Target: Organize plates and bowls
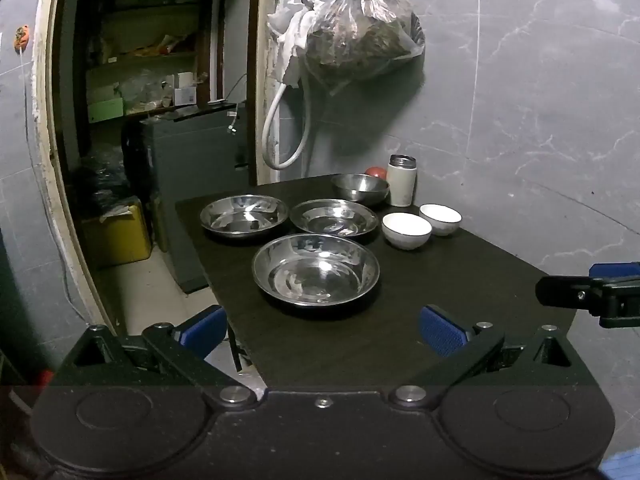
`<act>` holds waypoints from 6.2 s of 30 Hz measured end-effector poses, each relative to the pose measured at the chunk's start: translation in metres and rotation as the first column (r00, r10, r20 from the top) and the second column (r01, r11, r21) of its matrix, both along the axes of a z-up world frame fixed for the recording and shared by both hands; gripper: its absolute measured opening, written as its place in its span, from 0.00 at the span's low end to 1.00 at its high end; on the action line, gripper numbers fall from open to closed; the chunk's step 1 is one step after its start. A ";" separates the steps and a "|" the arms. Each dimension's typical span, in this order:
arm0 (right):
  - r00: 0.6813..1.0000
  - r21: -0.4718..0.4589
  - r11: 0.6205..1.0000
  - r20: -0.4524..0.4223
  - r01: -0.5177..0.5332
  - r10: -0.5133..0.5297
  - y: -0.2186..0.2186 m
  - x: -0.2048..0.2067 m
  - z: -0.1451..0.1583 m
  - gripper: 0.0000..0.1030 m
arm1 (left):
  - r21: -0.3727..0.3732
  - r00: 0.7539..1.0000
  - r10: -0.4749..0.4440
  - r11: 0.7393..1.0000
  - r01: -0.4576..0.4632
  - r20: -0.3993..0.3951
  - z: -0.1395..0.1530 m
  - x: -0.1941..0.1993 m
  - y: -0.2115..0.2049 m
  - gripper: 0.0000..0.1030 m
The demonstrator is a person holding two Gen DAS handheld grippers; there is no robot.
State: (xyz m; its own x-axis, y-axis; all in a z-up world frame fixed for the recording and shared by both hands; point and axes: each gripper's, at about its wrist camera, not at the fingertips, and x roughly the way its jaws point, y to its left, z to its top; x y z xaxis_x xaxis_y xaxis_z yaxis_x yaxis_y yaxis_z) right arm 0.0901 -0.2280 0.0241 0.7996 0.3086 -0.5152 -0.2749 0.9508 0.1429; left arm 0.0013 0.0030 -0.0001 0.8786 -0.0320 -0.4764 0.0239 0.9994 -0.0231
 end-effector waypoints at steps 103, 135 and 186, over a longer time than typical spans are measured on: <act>0.990 -0.012 0.997 -0.124 -0.076 0.073 0.000 0.064 -0.021 1.00 | -0.104 0.959 0.171 0.975 -0.198 -0.224 -0.023 0.070 0.020 0.99; 0.943 0.009 0.949 -0.109 -0.314 0.313 0.141 0.316 -0.033 1.00 | -0.093 0.910 0.348 0.922 -0.375 -0.224 -0.042 0.317 0.184 0.99; 0.927 -0.054 0.935 -0.162 -0.351 0.339 0.240 0.404 -0.070 0.19 | -0.204 0.926 0.266 0.923 -0.325 -0.269 -0.053 0.345 0.198 0.10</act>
State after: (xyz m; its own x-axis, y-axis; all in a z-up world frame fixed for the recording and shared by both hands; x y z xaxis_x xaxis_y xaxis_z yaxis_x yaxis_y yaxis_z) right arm 0.4945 0.0123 -0.0464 0.5642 0.5044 -0.6537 -0.5696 0.8109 0.1341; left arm 0.3461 0.2009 -0.0530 0.7312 0.0726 -0.6783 -0.3072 0.9228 -0.2324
